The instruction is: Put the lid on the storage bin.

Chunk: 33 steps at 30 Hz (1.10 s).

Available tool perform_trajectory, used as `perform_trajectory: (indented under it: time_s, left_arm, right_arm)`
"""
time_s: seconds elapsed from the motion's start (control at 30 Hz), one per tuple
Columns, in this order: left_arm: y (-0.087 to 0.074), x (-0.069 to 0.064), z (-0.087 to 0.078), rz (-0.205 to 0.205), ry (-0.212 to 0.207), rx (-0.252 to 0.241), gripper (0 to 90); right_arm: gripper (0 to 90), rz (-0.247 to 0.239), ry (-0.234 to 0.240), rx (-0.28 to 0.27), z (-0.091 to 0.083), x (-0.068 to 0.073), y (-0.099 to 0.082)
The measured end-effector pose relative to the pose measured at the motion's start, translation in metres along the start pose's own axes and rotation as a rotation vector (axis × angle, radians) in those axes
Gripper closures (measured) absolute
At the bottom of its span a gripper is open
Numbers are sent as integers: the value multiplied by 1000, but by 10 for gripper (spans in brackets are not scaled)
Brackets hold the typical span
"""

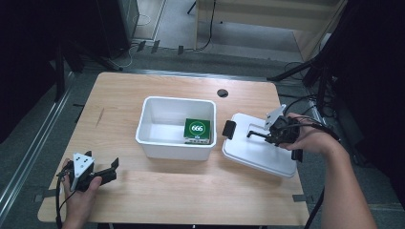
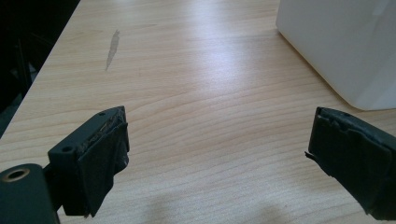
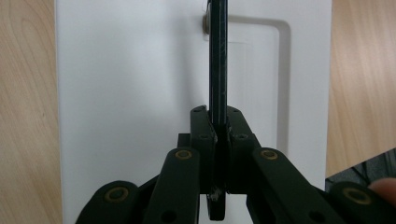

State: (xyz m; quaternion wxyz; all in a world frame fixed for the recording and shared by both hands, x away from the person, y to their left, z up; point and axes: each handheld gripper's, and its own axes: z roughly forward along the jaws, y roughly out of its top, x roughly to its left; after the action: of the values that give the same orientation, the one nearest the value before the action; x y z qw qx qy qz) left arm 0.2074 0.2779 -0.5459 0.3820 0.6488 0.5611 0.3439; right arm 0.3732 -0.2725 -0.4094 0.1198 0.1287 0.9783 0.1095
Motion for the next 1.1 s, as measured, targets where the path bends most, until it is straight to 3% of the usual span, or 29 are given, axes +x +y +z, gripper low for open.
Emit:
perform_trajectory:
  time_s: [0.63,1.1]
  left_arm:
    - [0,-1,0,2,3,-3,58]
    - [-1,1,-3,-12,-7,-42,57]
  right_arm:
    - [855,-26,-41,-25,-51,-11,14]
    - [854,-82,-41,-43,-70,-13,54]
